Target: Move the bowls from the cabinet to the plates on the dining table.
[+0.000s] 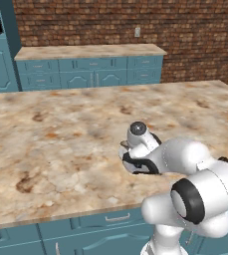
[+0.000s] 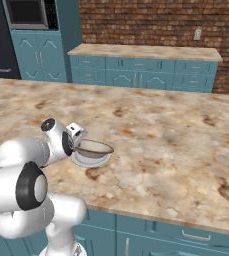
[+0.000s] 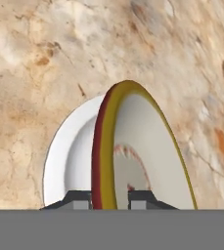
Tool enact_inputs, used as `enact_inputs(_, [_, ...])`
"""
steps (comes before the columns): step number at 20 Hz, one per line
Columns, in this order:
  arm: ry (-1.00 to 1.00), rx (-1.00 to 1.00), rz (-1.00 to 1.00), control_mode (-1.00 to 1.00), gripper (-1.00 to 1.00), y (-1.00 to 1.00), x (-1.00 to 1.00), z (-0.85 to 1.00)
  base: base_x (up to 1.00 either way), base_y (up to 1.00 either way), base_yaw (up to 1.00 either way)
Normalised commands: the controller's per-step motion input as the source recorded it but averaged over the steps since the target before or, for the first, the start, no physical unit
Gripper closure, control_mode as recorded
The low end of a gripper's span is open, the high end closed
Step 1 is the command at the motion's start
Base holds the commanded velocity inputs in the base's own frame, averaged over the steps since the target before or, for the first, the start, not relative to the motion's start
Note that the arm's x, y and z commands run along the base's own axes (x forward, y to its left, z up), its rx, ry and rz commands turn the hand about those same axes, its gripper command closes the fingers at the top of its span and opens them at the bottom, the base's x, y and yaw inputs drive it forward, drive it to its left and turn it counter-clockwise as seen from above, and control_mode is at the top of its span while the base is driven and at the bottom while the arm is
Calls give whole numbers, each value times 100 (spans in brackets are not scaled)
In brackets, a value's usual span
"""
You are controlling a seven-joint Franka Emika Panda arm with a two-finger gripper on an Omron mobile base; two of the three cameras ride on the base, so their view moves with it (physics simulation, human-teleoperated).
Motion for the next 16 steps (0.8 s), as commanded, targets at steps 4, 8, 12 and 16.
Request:
enact_inputs(4, [-1,0,0,-100,100,0,32,-41,0,0,0])
enact_inputs(8, [1,0,0,-100,100,0,-4,-11,0,0,0])
enact_inputs(12, [7,0,0,-100,100,0,-12,-13,0,0,0])
enact_inputs(16, [1,0,0,-100,-100,0,0,0,0,0,0])
